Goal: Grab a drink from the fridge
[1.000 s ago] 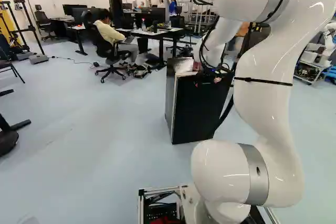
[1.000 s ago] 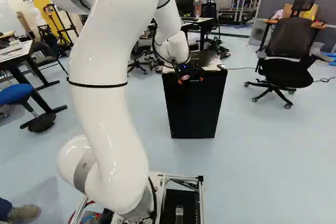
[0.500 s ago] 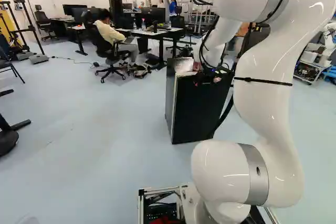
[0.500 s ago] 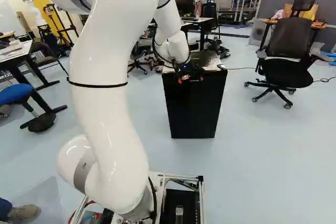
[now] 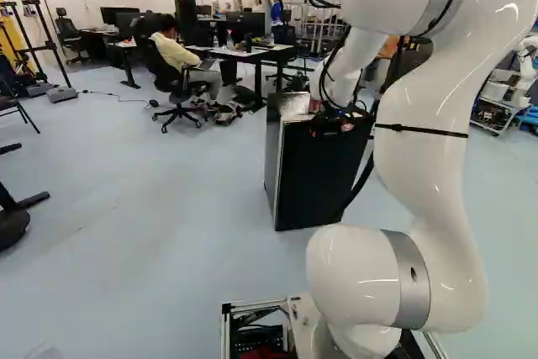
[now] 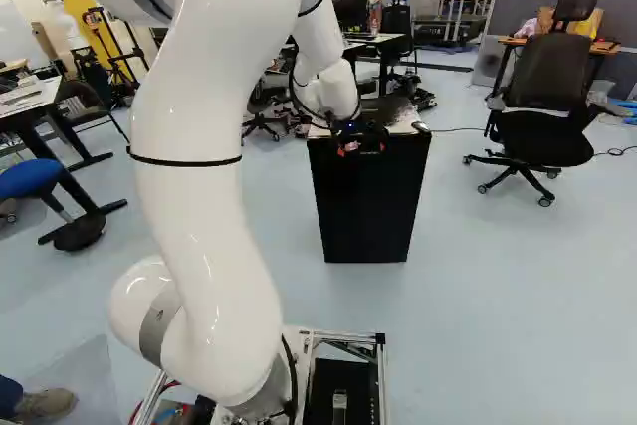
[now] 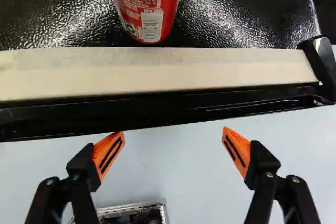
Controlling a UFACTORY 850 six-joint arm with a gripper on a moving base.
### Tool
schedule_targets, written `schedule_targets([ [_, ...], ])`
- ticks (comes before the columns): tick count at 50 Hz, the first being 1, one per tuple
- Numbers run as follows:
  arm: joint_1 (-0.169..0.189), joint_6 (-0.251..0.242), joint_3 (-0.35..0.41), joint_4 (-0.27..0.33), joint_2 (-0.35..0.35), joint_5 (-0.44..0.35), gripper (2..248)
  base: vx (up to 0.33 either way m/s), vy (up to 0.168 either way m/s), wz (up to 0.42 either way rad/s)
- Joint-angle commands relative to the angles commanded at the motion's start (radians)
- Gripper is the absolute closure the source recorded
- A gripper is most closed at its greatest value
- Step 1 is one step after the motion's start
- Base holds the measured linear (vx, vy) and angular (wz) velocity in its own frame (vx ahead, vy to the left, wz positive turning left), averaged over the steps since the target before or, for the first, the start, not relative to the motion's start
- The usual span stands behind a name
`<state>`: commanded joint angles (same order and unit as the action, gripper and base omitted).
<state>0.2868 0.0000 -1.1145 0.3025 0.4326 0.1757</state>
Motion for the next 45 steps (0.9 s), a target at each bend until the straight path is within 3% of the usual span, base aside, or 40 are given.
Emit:
schedule_targets([
  [16, 0.000, 0.000, 0.014, 0.000, -0.011, -0.008, 3, 0.000, 0.000, 0.000],
  [45, -0.007, 0.000, 0.170, 0.000, -0.133, -0.034, 3, 0.000, 0.000, 0.000],
])
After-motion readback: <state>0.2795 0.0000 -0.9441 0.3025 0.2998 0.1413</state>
